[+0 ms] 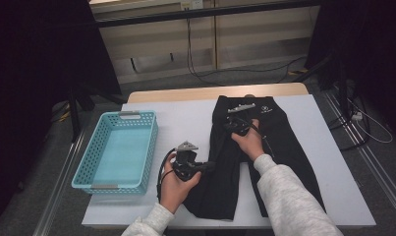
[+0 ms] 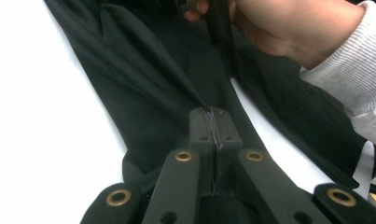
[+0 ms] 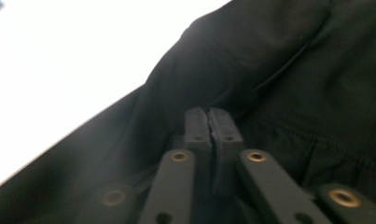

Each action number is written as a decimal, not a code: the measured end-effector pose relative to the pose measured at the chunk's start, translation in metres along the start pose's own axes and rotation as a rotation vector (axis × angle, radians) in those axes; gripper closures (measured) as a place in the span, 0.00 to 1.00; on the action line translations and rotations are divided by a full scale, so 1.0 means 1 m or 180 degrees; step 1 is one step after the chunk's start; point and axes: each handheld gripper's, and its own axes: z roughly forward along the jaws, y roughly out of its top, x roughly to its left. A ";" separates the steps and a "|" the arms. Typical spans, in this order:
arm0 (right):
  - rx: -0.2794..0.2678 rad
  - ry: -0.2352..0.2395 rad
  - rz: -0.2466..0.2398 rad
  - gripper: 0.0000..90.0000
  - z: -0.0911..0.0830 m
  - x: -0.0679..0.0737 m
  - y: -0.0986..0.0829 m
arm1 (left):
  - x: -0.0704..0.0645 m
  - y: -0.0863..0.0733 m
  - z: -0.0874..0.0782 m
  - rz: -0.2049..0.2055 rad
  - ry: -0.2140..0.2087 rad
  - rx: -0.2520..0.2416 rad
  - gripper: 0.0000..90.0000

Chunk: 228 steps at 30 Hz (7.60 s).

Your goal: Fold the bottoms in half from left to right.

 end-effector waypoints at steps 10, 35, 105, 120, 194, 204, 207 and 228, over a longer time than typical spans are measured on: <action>-0.0233 -0.0044 -0.0051 1.00 -0.026 -0.014 0.015 | -0.011 0.013 0.002 0.0023 -0.0156 -0.0108 0.99; -0.0043 -0.0668 -0.0022 0.54 -0.155 -0.105 -0.058 | 0.001 0.034 0.030 0.0374 0.0013 0.0019 0.25; -0.0005 -0.0109 -0.0182 0.40 -0.204 -0.033 -0.146 | 0.066 0.014 0.003 0.0344 0.0413 0.0089 0.15; 0.0160 0.0251 -0.0405 0.69 -0.207 -0.001 -0.160 | 0.067 0.013 0.001 0.0345 0.0444 0.0065 0.16; 0.0068 -0.0631 0.0203 0.91 -0.216 -0.106 -0.141 | 0.069 0.018 0.008 0.0388 0.0462 0.0121 0.17; -0.0123 -0.0595 0.0059 0.60 -0.192 -0.090 -0.110 | 0.071 0.015 0.003 0.0368 0.0501 0.0132 0.15; -0.0144 -0.0588 -0.0023 0.53 -0.179 -0.082 -0.096 | 0.071 0.014 -0.001 0.0385 0.0526 0.0127 0.15; -0.0240 -0.0413 -0.0049 0.23 -0.112 -0.052 -0.043 | 0.075 -0.001 -0.016 0.0304 0.0652 0.0136 0.12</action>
